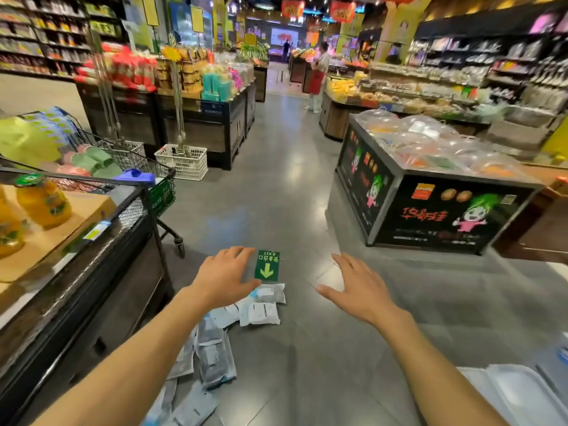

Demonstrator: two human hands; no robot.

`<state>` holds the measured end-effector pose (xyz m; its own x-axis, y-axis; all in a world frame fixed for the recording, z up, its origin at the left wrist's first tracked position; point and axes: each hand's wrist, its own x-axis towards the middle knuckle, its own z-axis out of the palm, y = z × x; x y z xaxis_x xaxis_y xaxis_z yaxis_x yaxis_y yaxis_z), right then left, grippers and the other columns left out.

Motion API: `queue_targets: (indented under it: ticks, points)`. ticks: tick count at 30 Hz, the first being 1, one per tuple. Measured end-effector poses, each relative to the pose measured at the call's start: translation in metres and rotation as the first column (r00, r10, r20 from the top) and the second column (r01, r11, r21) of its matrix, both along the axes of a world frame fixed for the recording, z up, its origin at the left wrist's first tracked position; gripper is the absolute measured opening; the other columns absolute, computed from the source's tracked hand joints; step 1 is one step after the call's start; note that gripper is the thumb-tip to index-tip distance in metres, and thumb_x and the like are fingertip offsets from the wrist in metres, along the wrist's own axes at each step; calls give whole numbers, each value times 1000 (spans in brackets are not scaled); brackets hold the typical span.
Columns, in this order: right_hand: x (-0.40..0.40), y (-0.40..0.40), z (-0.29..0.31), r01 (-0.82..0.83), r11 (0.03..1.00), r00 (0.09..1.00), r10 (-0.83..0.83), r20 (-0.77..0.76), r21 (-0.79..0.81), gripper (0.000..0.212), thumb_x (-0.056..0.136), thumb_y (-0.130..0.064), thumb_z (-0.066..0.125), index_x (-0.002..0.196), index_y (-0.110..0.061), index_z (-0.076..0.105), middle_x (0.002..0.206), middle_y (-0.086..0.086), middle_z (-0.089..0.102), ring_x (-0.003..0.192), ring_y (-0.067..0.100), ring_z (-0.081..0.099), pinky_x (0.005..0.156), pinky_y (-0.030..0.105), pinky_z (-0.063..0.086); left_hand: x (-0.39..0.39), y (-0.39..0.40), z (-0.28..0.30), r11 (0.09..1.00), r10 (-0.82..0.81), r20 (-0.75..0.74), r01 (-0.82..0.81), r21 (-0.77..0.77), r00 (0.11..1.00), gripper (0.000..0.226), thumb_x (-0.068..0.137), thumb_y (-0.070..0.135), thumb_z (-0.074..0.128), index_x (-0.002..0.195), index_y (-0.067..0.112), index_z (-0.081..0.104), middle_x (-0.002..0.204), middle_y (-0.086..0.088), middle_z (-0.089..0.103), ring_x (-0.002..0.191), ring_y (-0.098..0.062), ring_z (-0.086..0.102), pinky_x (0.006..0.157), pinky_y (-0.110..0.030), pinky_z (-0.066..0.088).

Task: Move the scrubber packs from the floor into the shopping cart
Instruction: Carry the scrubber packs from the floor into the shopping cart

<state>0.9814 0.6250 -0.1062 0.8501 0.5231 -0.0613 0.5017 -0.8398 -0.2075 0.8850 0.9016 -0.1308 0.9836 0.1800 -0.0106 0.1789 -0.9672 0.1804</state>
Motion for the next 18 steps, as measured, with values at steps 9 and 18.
queue_targets:
  ticks: [9,18]
  points:
    - [190,54,-35,-92,996,993,91,-78,2,91,92,-69,52,163,-25,16,170,1,18,156,22,17,125,41,17,153,36,-19,997,82,-127,-82,1,988,80,92,64,51,158,28,25,159,-1,38,142,-26,43,112,-47,41]
    - [350,151,-82,-167,984,972,154,-179,-59,91,91,-70,53,162,-24,19,170,2,19,156,23,21,125,43,21,297,117,-62,959,167,-152,-196,-206,974,76,93,57,61,156,29,29,158,-2,38,136,-22,49,110,-45,45]
